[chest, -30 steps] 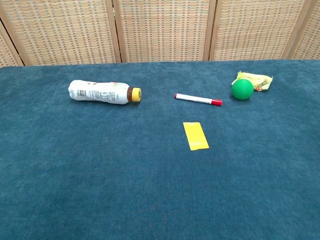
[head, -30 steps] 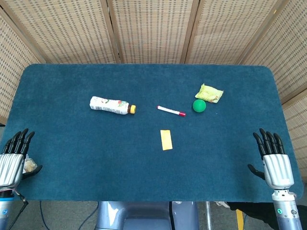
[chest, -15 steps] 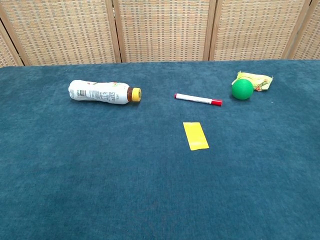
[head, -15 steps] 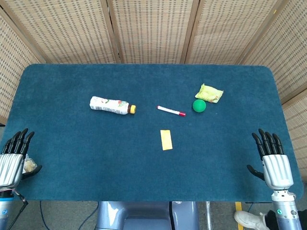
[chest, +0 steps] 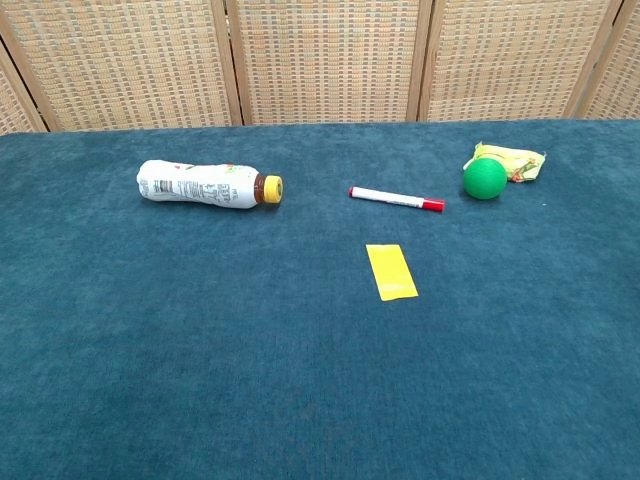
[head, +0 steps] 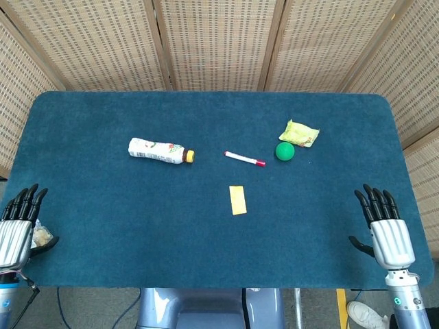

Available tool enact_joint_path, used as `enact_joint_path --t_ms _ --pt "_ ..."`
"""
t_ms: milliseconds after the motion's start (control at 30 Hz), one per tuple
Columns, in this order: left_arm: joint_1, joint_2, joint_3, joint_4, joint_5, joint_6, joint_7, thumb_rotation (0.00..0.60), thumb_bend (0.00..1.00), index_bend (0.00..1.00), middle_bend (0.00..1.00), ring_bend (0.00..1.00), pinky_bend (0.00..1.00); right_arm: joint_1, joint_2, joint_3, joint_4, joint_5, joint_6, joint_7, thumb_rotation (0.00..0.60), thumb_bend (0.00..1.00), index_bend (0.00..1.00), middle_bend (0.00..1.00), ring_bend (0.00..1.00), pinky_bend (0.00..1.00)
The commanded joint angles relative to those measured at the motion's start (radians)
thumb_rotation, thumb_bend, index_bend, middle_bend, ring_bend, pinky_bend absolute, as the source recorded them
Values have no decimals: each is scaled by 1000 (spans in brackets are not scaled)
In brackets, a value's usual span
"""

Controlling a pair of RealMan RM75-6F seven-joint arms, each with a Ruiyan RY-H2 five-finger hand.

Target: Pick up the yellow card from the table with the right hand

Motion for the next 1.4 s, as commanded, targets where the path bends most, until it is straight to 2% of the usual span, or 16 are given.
enact_joint_path --t_ms 33,333,600,800,1033,1400 --pt "1 1 -4 -1 -4 3 0 600 60 0 0 0 111 30 10 -5 -1 -12 -46 18 600 159 48 0 0 0" --pt "-3 -3 -13 -1 -21 -4 14 600 61 0 0 0 112 171 6 10 -34 -51 -216 53 600 159 54 0 0 0" --pt "-9 -4 -26 8 -54 -23 5 600 64 0 0 0 112 289 -85 51 -72 12 -377 28 600 160 52 0 0 0" --pt "-13 -2 -30 12 -67 -35 -6 600 67 0 0 0 112 326 -192 101 -114 129 -411 -67 600 165 47 0 0 0" --pt "-14 -1 -25 13 -63 -40 -13 600 68 0 0 0 112 366 -294 140 -95 232 -440 -163 600 172 47 0 0 0" --pt "-16 4 -29 13 -73 -46 -25 600 68 0 0 0 112 425 -386 179 -28 368 -501 -202 600 199 47 0 0 0"
